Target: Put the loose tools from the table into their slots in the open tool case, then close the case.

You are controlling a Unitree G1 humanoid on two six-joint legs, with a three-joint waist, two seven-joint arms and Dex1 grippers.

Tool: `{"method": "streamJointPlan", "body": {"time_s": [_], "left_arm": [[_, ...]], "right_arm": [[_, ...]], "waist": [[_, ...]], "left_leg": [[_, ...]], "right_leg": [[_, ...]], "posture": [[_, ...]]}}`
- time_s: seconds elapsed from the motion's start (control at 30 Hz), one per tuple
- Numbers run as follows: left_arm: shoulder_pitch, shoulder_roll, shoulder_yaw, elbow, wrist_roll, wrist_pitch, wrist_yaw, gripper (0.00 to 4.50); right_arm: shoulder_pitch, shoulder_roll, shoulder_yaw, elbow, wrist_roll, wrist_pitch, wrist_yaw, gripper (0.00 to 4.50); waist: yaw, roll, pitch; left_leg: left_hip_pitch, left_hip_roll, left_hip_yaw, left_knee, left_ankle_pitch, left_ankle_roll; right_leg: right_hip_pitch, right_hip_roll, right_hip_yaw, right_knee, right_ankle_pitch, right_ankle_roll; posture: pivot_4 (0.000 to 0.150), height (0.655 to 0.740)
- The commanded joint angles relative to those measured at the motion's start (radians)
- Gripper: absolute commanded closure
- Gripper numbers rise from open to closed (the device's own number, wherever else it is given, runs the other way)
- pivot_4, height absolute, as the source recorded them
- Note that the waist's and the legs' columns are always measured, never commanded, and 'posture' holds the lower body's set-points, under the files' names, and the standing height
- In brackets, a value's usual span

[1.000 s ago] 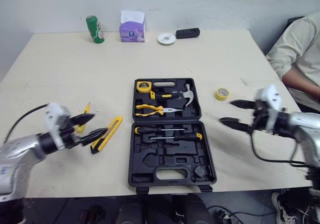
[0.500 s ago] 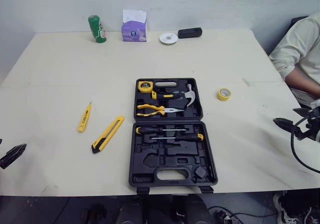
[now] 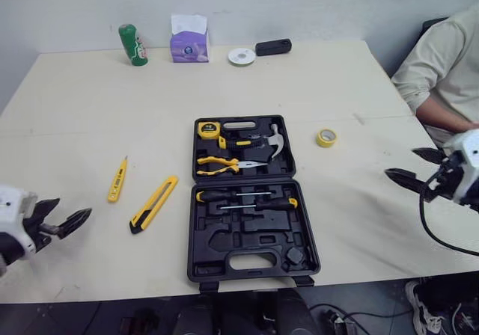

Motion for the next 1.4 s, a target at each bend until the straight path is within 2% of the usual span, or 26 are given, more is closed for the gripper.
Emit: {"method": "streamJointPlan", "body": {"time_s": [0.03, 0.13, 0.27, 0.4, 0.6, 0.8, 0.9, 1.13, 1.3, 1.4], "left_arm": [[-0.087, -0.024, -0.06, -0.076, -0.003, 0.104, 0.11, 0.0], [-0.153, -0.058, -0.101, -0.1, 0.006, 0.192, 0.197, 0.0], [-0.216, -0.091, -0.141, -0.089, 0.021, 0.286, 0.282, 0.0], [-0.228, -0.112, -0.212, -0.077, 0.073, 0.291, 0.327, 0.0], [-0.274, -0.167, -0.259, -0.061, 0.09, 0.353, 0.385, 0.0], [-0.305, -0.18, -0.315, -0.025, 0.127, 0.341, 0.387, 0.0], [-0.319, -0.191, -0.32, -0.008, 0.138, 0.318, 0.387, 0.79], [-0.327, -0.185, -0.323, 0.021, 0.148, 0.267, 0.365, 3.9], [-0.345, -0.114, -0.313, 0.045, 0.161, 0.226, 0.322, 3.94], [-0.362, -0.064, -0.29, -0.02, 0.114, 0.219, 0.246, 3.94]], "right_arm": [[-0.059, 0.067, 0.096, -0.204, 0.075, 0.065, -0.027, 0.04], [-0.125, 0.126, 0.173, -0.335, 0.131, 0.147, -0.054, 0.04], [-0.199, 0.149, 0.211, -0.422, 0.21, 0.23, -0.059, 0.04], [-0.261, 0.175, 0.256, -0.485, 0.286, 0.293, -0.048, 0.04], [-0.332, 0.242, 0.394, -0.48, 0.242, 0.269, -0.038, 0.04], [-0.364, 0.281, 0.435, -0.452, 0.221, 0.244, -0.018, 0.04], [-0.355, 0.267, 0.446, -0.442, 0.188, 0.22, 0.0, 0.0], [-0.334, 0.262, 0.44, -0.459, 0.183, 0.216, 0.016, 0.0], [-0.339, 0.252, 0.444, -0.438, 0.157, 0.201, 0.034, 0.0], [-0.325, 0.237, 0.429, -0.44, 0.155, 0.206, 0.042, 0.0]], "waist": [[0.0, 0.0, 0.0], [-0.003, 0.0, 0.0], [0.001, -0.001, 0.0], [0.005, -0.004, -0.001], [0.022, -0.004, -0.001], [0.041, -0.004, -0.001], [0.048, -0.004, -0.001], [0.046, -0.004, -0.001], [0.044, -0.004, -0.001], [0.034, -0.006, 0.0]], "left_leg": [[0.0, 0.0, 0.0, 0.0, 0.0, 0.0], [0.0, 0.0, 0.0, 0.0, 0.0, -0.001], [-0.001, 0.0, 0.0, 0.0, 0.003, 0.005], [-0.001, -0.001, 0.0, 0.0, 0.003, 0.006], [0.001, -0.001, 0.0, 0.001, 0.003, 0.004], [0.002, -0.002, -0.001, 0.001, 0.004, 0.005], [0.002, -0.002, -0.001, 0.001, 0.004, 0.005], [0.003, -0.001, -0.001, 0.001, 0.004, 0.005], [0.003, -0.001, -0.001, 0.001, 0.005, 0.005], [0.002, -0.001, -0.001, 0.001, 0.004, 0.005]], "right_leg": [[0.0, 0.0, 0.0, 0.0, 0.0, 0.0], [0.0, 0.0, 0.0, 0.001, 0.0, 0.0], [0.0, 0.001, -0.001, 0.001, 0.0, 0.0], [0.0, 0.001, -0.001, -0.001, 0.0, 0.001], [0.002, 0.001, 0.0, 0.0, 0.0, 0.001], [0.002, 0.0, -0.001, 0.001, 0.0, 0.0], [0.003, 0.0, -0.001, 0.001, 0.0, 0.0], [0.003, 0.0, -0.001, 0.001, 0.0, 0.0], [0.003, 0.0, -0.001, 0.002, 0.0, 0.0], [0.002, 0.0, -0.001, 0.001, 0.0, 0.0]], "posture": [[0.15, 0.7316], [0.15, 0.7316], [0.15, 0.7316], [0.15, 0.7316], [0.15, 0.7316], [0.15, 0.7316], [0.15, 0.7316], [0.15, 0.7316], [0.15, 0.7316], [0.15, 0.7316]]}}
